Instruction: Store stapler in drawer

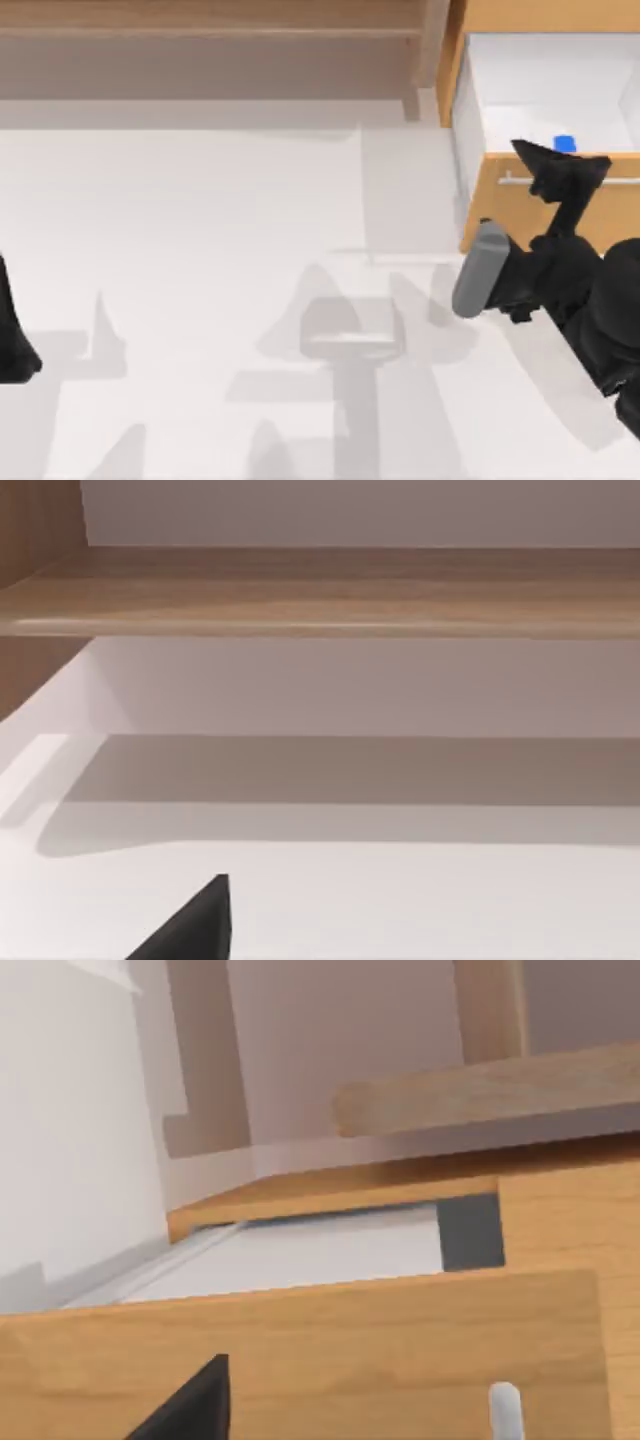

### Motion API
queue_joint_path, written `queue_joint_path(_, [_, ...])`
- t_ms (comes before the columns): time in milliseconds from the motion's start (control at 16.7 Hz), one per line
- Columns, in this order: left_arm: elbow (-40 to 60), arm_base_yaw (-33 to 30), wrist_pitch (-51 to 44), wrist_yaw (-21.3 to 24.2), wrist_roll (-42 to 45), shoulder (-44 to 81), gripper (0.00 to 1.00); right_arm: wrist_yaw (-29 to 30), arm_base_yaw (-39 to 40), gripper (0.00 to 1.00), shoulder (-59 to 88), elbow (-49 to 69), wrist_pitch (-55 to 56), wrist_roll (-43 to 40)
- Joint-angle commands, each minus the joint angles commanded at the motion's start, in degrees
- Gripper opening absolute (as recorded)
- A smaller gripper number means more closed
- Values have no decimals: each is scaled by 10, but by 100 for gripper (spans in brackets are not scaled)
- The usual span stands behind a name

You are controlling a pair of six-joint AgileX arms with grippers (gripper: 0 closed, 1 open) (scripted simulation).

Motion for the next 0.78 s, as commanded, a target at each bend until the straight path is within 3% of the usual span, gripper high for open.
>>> queue_joint_path(360, [0, 0, 0, 0, 0, 0, 100, 73, -74, 100, 69, -83, 205, -96])
queue_joint_path(780, [0, 0, 0, 0, 0, 0, 100, 85, -90, 100, 81, -90, 232, -108])
